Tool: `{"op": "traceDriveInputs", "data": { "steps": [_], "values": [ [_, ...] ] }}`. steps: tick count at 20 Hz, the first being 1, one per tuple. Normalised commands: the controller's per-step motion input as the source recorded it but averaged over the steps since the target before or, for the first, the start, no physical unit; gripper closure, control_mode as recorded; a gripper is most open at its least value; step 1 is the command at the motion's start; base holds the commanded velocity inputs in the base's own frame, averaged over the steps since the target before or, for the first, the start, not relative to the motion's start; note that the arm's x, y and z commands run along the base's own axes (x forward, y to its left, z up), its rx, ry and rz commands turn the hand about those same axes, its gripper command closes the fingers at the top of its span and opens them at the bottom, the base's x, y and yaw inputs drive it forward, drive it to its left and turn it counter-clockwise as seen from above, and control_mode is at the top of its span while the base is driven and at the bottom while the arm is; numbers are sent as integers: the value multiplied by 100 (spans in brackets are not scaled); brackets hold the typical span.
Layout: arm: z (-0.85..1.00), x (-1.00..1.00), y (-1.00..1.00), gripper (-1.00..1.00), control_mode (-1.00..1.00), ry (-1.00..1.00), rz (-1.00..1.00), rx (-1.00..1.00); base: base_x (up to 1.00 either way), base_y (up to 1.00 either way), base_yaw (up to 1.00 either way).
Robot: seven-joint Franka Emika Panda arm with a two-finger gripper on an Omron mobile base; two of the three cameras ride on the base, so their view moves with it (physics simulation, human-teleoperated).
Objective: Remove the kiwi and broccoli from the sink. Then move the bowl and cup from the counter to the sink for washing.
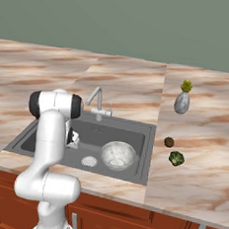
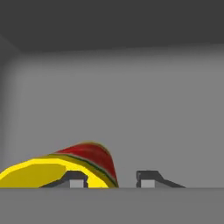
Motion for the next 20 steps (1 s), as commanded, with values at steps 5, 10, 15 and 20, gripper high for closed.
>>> {"op": "traceDriveInputs", "data": {
  "steps": [5,10,15,20],
  "values": [
    [-6,-4,0,-100,-100,0,0,0,0,0,0],
    [0,-9,0,-100,-100,0,0,0,0,0,0],
    [6,-12,0,-100,-100,0,0,0,0,0,0],
    [15,-7,0,-100,-100,-1,0,0,0,0,0]
  ]
}}
